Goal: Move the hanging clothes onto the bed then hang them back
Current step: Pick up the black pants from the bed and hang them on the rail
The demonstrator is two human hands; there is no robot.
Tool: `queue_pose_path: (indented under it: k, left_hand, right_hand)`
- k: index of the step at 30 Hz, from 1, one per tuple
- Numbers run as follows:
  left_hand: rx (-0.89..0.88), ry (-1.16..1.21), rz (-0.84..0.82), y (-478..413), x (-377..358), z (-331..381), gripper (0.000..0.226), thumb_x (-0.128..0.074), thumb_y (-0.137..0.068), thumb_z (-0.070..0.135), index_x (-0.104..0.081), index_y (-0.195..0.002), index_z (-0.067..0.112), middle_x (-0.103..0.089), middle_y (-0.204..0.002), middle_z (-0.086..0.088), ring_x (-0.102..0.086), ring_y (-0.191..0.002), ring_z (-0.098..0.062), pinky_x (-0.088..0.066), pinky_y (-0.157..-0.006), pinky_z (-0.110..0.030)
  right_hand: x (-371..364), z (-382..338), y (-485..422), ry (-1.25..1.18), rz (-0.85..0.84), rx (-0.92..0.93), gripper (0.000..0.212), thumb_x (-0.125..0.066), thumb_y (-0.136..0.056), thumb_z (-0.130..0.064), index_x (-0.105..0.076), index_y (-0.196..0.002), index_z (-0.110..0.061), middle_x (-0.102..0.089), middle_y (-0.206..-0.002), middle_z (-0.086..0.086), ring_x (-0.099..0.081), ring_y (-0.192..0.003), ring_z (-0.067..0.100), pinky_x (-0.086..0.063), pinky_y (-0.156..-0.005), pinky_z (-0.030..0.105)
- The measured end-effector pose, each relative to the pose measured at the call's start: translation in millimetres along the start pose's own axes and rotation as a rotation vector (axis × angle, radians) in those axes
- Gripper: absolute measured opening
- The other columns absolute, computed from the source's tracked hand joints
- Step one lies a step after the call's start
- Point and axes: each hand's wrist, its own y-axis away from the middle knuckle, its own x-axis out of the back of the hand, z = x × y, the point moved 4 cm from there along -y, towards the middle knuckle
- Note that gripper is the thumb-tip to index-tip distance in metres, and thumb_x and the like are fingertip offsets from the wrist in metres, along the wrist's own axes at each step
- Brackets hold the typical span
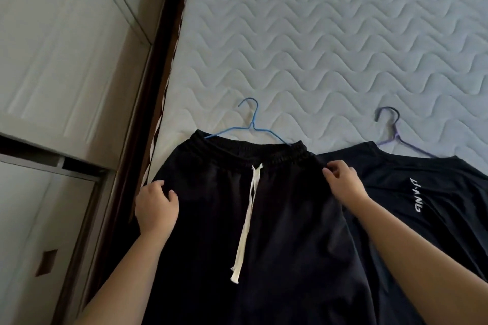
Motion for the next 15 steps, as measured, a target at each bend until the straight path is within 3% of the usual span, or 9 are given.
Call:
queue_pose_path:
  k: [4,6,10,15]
  left_hand:
    - [-0.041,-0.056,-0.029,-29,-12,-1,0.043,-0.051,-0.089,0.019,-0.047,-0.13,0.006,-0.048,-0.133,-0.017,-0.043,-0.123,-0.037,-0.037,-0.099,-0.049]
    - [-0.024,-0.031,-0.088,-46,-19,-5,0.044,-0.05,-0.09,0.023,-0.045,-0.131,0.009,-0.047,-0.134,-0.014,-0.044,-0.122,-0.036,-0.038,-0.099,-0.048]
    - [0.034,0.118,-0.2,-67,-30,-7,0.046,-0.044,-0.093,0.03,-0.041,-0.135,0.015,-0.047,-0.136,-0.011,-0.046,-0.123,-0.034,-0.04,-0.101,-0.048]
    - [0.159,0.355,-0.265,-63,-36,1,0.044,-0.038,-0.096,0.034,-0.041,-0.135,0.015,-0.048,-0.136,-0.011,-0.046,-0.123,-0.033,-0.04,-0.101,-0.048]
  right_hand:
    - [-9,4,-14,0.001,-0.015,-0.036,0.037,-0.048,-0.093,-0.029,-0.049,-0.126,-0.013,-0.055,-0.122,0.015,-0.055,-0.103,0.026,-0.042,-0.089,0.035]
    - [-11,5,-19,-0.03,-0.002,-0.05,0.036,-0.049,-0.093,-0.026,-0.051,-0.125,-0.011,-0.058,-0.119,0.013,-0.055,-0.101,0.024,-0.042,-0.087,0.033]
    - [-19,11,-25,-0.303,-0.008,-0.172,0.031,-0.053,-0.091,-0.014,-0.057,-0.121,-0.006,-0.062,-0.112,0.011,-0.059,-0.103,0.025,-0.047,-0.093,0.037]
    - [-24,13,-21,-0.453,0.022,-0.209,0.023,-0.047,-0.092,-0.006,-0.059,-0.112,-0.008,-0.061,-0.1,0.008,-0.057,-0.092,0.023,-0.048,-0.087,0.036]
